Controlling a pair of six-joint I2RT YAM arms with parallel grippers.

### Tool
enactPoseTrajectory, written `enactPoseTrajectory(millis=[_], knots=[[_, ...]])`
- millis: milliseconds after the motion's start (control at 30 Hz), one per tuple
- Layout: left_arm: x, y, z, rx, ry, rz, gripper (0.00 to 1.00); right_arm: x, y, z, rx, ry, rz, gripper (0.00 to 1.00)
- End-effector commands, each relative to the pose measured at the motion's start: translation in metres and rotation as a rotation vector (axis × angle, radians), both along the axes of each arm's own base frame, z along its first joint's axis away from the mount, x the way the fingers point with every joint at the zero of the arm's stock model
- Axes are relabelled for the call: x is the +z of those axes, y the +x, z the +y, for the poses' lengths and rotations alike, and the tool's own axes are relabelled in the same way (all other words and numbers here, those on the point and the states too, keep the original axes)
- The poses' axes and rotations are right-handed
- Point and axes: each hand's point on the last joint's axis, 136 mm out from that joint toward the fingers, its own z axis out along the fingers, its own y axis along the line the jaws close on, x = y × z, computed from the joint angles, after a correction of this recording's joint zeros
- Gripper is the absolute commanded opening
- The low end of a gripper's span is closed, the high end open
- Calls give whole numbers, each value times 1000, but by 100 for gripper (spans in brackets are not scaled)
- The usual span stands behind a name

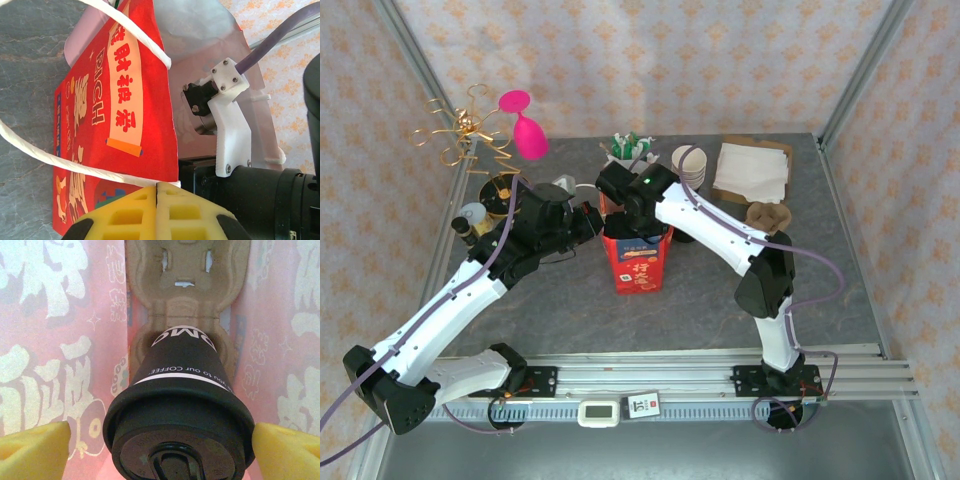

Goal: Pack the takeout coffee

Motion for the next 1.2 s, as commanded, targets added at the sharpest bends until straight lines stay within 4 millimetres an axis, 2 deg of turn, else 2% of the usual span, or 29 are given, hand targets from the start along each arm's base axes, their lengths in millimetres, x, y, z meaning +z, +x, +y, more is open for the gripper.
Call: enactPoseTrajectory(millis=[0,500,1167], knots=[[-4,1,1,4,22,0,2,28,4,-7,-5,30,-66,93],[-3,1,3,14,27,-5,2,33,4,-9,-3,34,-79,100],[-4,1,5,21,31,-2,0,51,4,-9,-4,75,-107,100]])
